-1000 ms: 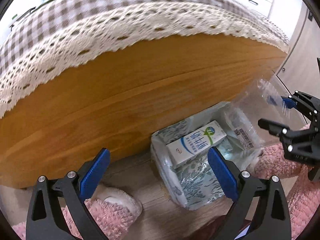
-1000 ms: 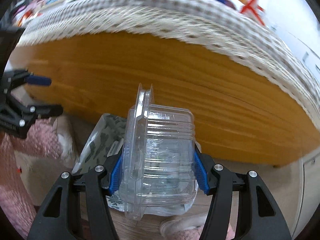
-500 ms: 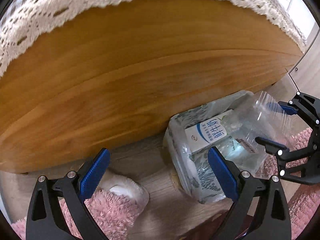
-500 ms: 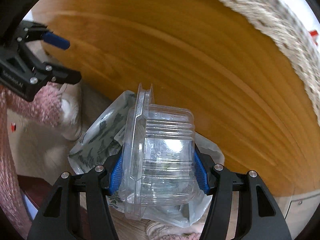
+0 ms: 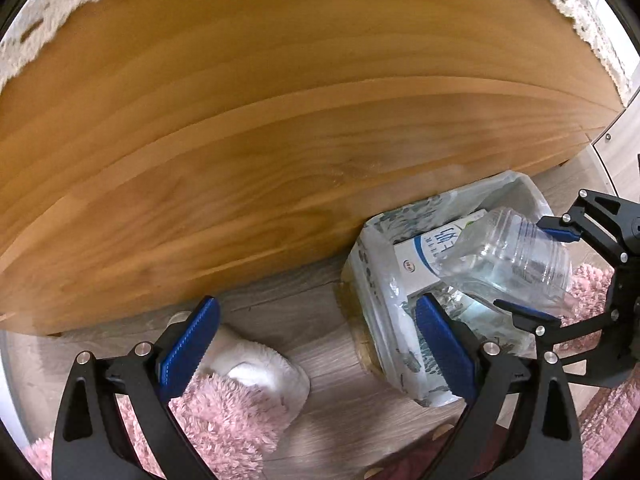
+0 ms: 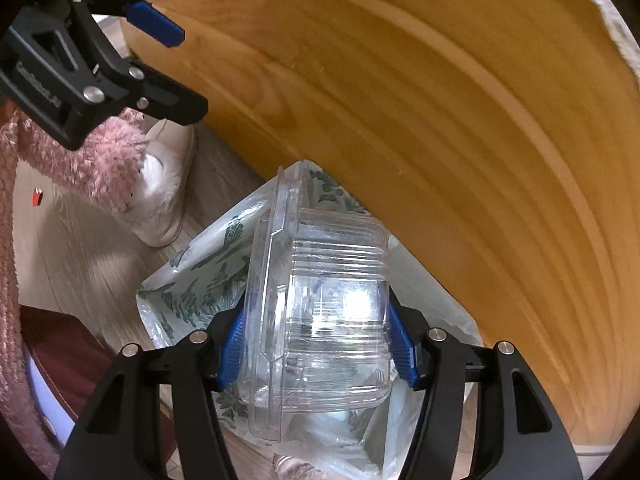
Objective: Collect trash
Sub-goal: 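Lower the clear plastic container into the trash bin with the right tool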
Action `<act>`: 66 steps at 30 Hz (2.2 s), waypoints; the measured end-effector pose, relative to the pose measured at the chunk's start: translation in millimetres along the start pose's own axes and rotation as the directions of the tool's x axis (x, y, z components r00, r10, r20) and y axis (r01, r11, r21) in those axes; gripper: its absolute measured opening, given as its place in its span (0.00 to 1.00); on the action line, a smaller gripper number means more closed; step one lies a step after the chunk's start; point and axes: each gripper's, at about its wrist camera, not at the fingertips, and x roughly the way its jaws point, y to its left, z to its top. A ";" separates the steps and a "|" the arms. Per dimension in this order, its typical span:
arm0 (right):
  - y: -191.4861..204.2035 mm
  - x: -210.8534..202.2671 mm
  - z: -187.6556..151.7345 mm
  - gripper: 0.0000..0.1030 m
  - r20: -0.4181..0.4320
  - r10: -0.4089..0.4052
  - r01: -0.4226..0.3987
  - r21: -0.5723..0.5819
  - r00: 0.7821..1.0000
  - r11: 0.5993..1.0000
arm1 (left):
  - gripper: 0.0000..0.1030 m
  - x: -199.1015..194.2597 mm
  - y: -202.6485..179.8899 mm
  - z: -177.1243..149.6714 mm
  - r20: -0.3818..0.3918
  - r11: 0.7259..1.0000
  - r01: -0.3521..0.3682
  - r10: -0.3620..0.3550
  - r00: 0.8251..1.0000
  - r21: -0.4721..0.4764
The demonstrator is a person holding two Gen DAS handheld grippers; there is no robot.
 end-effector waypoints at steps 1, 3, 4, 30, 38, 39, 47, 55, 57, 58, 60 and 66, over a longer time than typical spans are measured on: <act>0.7 3.9 0.6 0.56 -0.006 0.010 -0.010 -0.006 1.000 1.000 | 0.92 2.0 0.0 -0.4 -0.007 1.000 -0.003 0.003 1.000 0.001; 3.1 9.2 0.6 0.56 -0.018 0.023 -0.023 -0.026 1.000 0.999 | 0.92 6.9 1.1 -1.5 -0.021 1.000 -0.008 0.008 1.000 0.001; 5.8 12.7 0.5 0.56 -0.023 0.028 -0.028 -0.037 0.999 0.999 | 0.92 8.8 1.8 -1.6 -0.027 1.000 -0.011 0.011 1.000 0.000; 38.7 105.7 -14.0 0.59 -0.272 0.249 -0.333 -0.326 0.929 0.885 | 0.92 31.7 8.1 2.8 -0.097 1.000 -0.020 0.018 0.995 -0.023; 37.7 120.8 -6.9 0.60 -0.366 0.287 -0.377 -0.204 0.885 0.903 | 0.92 34.0 7.9 1.9 -0.105 1.000 -0.020 0.018 0.994 -0.017; 37.4 120.1 -6.5 0.60 -0.364 0.291 -0.379 -0.199 0.885 0.904 | 0.92 33.9 7.6 1.8 -0.105 1.000 -0.019 0.017 0.994 -0.016; 48.4 107.4 -12.7 0.57 -0.330 0.260 -0.363 -0.302 0.907 0.882 | 0.92 31.9 8.4 0.6 -0.101 1.000 -0.016 0.014 0.995 -0.021; 65.1 92.6 -22.2 0.57 -0.235 0.266 -0.347 -0.454 0.935 0.820 | 0.92 31.0 5.8 0.7 -0.101 1.000 -0.015 0.014 0.995 -0.010; 67.4 98.8 -24.9 0.57 -0.239 0.269 -0.353 -0.466 0.933 0.811 | 0.92 32.0 5.7 0.9 -0.105 1.000 -0.016 0.015 0.994 -0.011; 69.9 102.0 -26.3 0.57 -0.244 0.269 -0.357 -0.478 0.932 0.803 | 0.92 32.5 6.0 1.3 -0.107 1.000 -0.017 0.016 0.994 -0.012; 66.4 104.2 -28.0 0.57 -0.247 0.273 -0.363 -0.491 0.930 0.792 | 0.92 33.4 6.1 1.9 -0.110 1.000 -0.016 0.015 0.994 -0.013; 59.3 110.3 -23.6 0.59 -0.282 0.269 -0.375 -0.452 0.921 0.809 | 0.92 36.2 5.5 2.5 -0.115 1.000 -0.014 0.013 0.993 -0.009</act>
